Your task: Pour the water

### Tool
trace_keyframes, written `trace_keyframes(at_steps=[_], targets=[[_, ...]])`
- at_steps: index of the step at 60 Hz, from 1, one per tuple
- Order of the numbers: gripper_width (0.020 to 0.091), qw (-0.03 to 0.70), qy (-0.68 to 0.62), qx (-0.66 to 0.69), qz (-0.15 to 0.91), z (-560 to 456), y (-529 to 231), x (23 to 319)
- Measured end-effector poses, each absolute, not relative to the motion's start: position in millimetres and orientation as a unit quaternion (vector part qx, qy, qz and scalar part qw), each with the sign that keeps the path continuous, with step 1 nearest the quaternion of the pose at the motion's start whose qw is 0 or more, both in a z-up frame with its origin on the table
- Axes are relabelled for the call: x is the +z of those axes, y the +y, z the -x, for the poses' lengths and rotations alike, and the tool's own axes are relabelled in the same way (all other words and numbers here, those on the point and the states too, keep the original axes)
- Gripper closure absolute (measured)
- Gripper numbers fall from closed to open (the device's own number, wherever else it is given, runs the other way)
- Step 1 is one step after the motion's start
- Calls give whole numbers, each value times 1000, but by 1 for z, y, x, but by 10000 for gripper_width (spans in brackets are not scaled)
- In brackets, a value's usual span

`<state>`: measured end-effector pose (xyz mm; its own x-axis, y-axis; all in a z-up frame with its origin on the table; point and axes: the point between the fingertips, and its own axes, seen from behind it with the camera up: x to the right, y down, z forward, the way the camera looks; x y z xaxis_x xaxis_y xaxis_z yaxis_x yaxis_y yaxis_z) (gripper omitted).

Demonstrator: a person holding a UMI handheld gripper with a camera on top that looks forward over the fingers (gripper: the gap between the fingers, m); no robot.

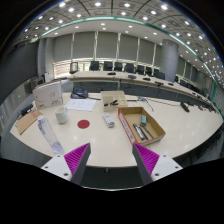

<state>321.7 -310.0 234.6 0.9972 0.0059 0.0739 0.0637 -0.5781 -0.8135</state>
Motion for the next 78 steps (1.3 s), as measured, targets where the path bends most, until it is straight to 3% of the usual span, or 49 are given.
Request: trace_keyframes(at_steps=[17,34,55,59,67,78], targets=[[243,447,-48,-16,893,-253,-310,208],[245,442,-66,28,894,-116,-306,155],[248,513,-23,19,858,-26,-216,97],[315,526,-11,12,850,-25,-199,89],[588,545,-13,5,838,-20,-177,77],[713,558,-3,-24,829,-22,-174,83]])
